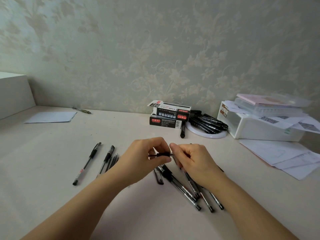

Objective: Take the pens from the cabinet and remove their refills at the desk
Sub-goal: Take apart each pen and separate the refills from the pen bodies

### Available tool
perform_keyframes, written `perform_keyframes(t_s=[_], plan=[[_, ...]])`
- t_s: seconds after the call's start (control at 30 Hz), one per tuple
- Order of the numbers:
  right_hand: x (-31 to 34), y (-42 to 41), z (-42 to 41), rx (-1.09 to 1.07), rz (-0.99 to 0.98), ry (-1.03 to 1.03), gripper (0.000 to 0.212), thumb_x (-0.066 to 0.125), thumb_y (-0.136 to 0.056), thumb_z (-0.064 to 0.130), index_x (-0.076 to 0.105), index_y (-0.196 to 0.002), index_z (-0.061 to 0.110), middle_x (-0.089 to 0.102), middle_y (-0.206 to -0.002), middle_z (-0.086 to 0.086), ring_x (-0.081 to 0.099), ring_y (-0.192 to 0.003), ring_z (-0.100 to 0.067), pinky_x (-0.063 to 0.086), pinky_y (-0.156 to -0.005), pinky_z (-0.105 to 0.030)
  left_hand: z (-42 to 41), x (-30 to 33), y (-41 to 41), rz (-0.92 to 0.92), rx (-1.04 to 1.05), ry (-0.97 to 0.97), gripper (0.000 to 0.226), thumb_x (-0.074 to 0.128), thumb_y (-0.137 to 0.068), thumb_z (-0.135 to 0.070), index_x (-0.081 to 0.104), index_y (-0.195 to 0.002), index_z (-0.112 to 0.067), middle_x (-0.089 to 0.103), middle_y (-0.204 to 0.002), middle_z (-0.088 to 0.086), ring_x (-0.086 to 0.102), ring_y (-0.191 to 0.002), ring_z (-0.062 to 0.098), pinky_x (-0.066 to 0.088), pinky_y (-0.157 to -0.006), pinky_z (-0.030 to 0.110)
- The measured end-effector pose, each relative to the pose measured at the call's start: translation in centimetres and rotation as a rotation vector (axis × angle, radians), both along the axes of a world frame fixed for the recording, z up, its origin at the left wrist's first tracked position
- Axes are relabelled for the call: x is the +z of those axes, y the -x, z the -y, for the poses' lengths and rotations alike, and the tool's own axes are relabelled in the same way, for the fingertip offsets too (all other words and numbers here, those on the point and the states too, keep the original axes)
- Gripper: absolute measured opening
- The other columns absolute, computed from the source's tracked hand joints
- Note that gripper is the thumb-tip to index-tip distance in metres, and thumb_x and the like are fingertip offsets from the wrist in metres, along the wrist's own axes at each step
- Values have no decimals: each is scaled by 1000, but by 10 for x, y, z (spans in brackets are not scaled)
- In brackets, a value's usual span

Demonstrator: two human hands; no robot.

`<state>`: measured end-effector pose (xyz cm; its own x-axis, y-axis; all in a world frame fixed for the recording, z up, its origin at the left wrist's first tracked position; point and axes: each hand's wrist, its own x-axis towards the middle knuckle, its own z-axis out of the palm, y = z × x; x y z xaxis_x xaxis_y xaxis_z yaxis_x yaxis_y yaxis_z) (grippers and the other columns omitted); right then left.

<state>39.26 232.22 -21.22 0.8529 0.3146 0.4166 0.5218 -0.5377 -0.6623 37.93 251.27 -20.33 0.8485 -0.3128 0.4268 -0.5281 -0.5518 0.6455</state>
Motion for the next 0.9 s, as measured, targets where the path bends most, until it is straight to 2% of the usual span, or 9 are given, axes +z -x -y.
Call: perform_keyframes(t_s=[0.1, 0.2, 0.3, 0.37, 0.5, 0.6, 0.73, 0.83, 0.9], plan=[[1, 0, 2, -16, -45, -33, 58, 42, -93, 63, 63, -62, 19, 63, -53, 5, 55, -47, -6, 46, -56, -20, 1, 0, 0, 23, 8, -35, 9, 73, -82, -32, 64, -83, -34, 67, -78, -23, 56, -65, 7, 43, -62, 10], [3, -1, 5, 44, -67, -62, 25, 60, -90, 53, 67, -84, 30, 63, -65, 15, 48, -53, -1, 41, -54, -13, -2, 1, -1, 30, 33, -8, 6, 71, -84, -32, 65, -83, -32, 66, -75, -23, 52, -59, 7, 39, -57, 9], [4, -2, 6, 96, -33, -36, 6, 65, -92, 35, 64, -88, 31, 62, -72, 16, 50, -58, -3, 43, -57, -14, -4, 3, -2, 10, 41, -5, 4, 70, -85, -33, 66, -83, -32, 65, -74, -23, 52, -59, 12, 39, -55, 10], [4, 0, 5, 107, -1, 5, 13, 58, -96, 35, 61, -84, 30, 61, -70, 12, 51, -59, -4, 45, -58, -18, -3, 3, -1, 5, 25, -19, 4, 69, -85, -33, 66, -84, -31, 65, -73, -23, 52, -60, 14, 39, -55, 11], [3, 2, 2, 79, -5, 56, 33, 47, -100, 41, 52, -72, 24, 53, -61, 0, 44, -55, -10, 44, -57, -38, -1, 2, 1, 21, 22, -16, 5, 71, -84, -33, 66, -84, -32, 66, -75, -21, 51, -60, 7, 40, -59, 10], [2, 3, -2, 39, -26, 37, 42, 44, -101, 41, 46, -67, 16, 46, -57, 2, 38, -53, -8, 39, -55, -37, 2, 2, 2, 61, 36, 4, 7, 73, -83, -30, 66, -81, -32, 65, -75, -20, 56, -65, 3, 40, -63, 8], [3, 3, -4, 61, -146, -45, 47, 41, -102, 42, 48, -64, 16, 48, -53, 4, 41, -50, -7, 36, -53, -21, 2, 4, 2, 142, 63, -43, 12, 74, -83, -27, 63, -79, -32, 64, -76, -18, 56, -69, 8, 44, -62, 14], [1, 4, -5, 24, -182, -93, 49, 37, -101, 51, 59, -69, 20, 59, -60, 1, 49, -52, -5, 41, -58, -22, 3, 3, 2, 143, 108, -52, 13, 73, -83, -25, 62, -79, -31, 63, -75, -24, 56, -72, 3, 41, -63, 9], [0, 4, -5, -69, -123, -56, 51, 35, -95, 62, 61, -74, 23, 61, -63, 0, 50, -53, -5, 43, -57, -25, 2, 2, 1, 119, 168, -29, 12, 72, -84, -24, 62, -80, -30, 62, -73, -25, 55, -71, -3, 38, -63, 4]])
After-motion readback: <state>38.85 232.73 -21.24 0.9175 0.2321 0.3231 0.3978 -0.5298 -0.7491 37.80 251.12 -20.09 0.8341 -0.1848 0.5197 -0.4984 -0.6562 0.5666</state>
